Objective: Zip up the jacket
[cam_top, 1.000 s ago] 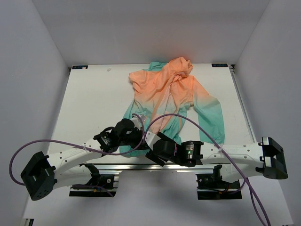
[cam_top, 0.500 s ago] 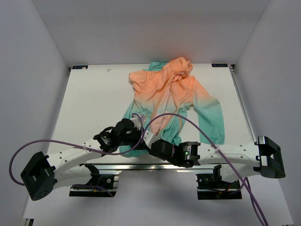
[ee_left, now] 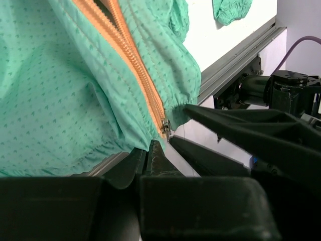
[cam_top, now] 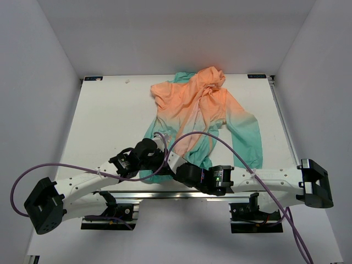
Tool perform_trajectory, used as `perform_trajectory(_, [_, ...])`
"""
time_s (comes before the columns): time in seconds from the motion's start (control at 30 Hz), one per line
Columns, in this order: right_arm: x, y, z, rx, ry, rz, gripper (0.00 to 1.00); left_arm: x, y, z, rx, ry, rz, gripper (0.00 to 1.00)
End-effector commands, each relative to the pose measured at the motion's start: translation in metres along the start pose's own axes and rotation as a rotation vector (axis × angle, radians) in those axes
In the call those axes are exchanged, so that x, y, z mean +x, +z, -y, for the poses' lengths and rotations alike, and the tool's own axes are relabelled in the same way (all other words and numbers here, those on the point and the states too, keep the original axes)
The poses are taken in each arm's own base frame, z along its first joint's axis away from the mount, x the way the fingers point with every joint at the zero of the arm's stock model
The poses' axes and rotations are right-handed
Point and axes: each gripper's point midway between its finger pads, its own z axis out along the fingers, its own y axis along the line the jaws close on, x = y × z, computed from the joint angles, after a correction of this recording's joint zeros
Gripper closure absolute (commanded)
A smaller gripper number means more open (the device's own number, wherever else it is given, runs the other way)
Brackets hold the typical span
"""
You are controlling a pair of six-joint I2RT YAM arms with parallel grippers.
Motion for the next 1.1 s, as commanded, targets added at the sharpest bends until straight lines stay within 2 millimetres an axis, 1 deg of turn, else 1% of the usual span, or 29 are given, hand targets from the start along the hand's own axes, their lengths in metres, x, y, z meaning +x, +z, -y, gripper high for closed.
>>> perform_trajectory(0.0, [-0.012,0.002,-0.005,-0.020,0.020,0.049,0.57,-0.011,-0.007,0.019,0.045,0.031,0.029,1.00])
perform_trajectory(0.07, [-0.013,-0.001,-0.006,-0.027,0.027,0.063,0.52,-0.012,-0.007,0.019,0.043,0.029,0.033,1.00])
perform_trajectory(0.13, [-0.010,-0.003,-0.004,-0.029,0.032,0.069,0.50,-0.013,-0.008,0.018,0.038,0.026,0.037,1.00])
perform_trajectory(0.2, [-0.016,-0.009,-0.004,-0.050,0.055,0.113,0.45,-0.014,-0.007,0.018,0.041,0.024,0.044,1.00])
perform_trajectory(0.23, [-0.014,-0.013,-0.005,-0.069,0.061,0.129,0.42,-0.014,-0.007,0.018,0.040,0.022,0.047,1.00])
perform_trajectory(0.33, [-0.014,-0.022,-0.005,-0.096,0.087,0.174,0.40,-0.015,-0.006,0.018,0.042,0.014,0.055,1.00])
perform_trajectory(0.4, [-0.015,-0.026,-0.003,-0.103,0.103,0.205,0.37,-0.017,-0.007,0.019,0.043,0.012,0.064,1.00])
perform_trajectory(0.43, [-0.016,-0.031,-0.001,-0.111,0.110,0.231,0.34,-0.017,-0.008,0.018,0.042,0.011,0.067,1.00])
perform_trajectory(0.47, [-0.010,-0.031,-0.004,-0.128,0.107,0.230,0.33,-0.017,-0.008,0.018,0.043,0.009,0.068,1.00])
perform_trajectory(0.53, [-0.013,-0.036,-0.005,-0.152,0.120,0.265,0.32,-0.018,-0.008,0.020,0.051,0.011,0.073,1.00])
perform_trajectory(0.6, [-0.009,-0.037,-0.006,-0.161,0.117,0.271,0.32,-0.019,-0.008,0.020,0.049,0.007,0.073,1.00])
perform_trajectory(0.7, [-0.013,-0.039,-0.007,-0.173,0.090,0.289,0.32,-0.019,-0.009,0.021,0.051,0.002,0.075,1.00])
perform_trajectory(0.77, [-0.014,-0.036,-0.012,-0.189,0.070,0.273,0.32,-0.018,-0.009,0.021,0.052,0.000,0.074,1.00])
perform_trajectory(0.8, [-0.019,-0.037,-0.012,-0.188,0.065,0.278,0.32,-0.019,-0.009,0.022,0.056,0.002,0.077,1.00])
perform_trajectory(0.87, [-0.020,-0.030,-0.012,-0.173,0.053,0.263,0.32,-0.018,-0.009,0.022,0.057,-0.001,0.076,1.00])
perform_trajectory(0.9, [-0.024,-0.029,-0.011,-0.160,0.049,0.268,0.32,-0.019,-0.010,0.023,0.060,-0.002,0.079,1.00])
perform_trajectory(1.03, [-0.024,-0.017,-0.011,-0.125,0.038,0.249,0.34,-0.019,-0.010,0.023,0.062,-0.004,0.078,1.00])
perform_trajectory(1.07, [-0.025,-0.015,-0.008,-0.103,0.038,0.244,0.34,-0.018,-0.010,0.023,0.062,-0.004,0.076,1.00])
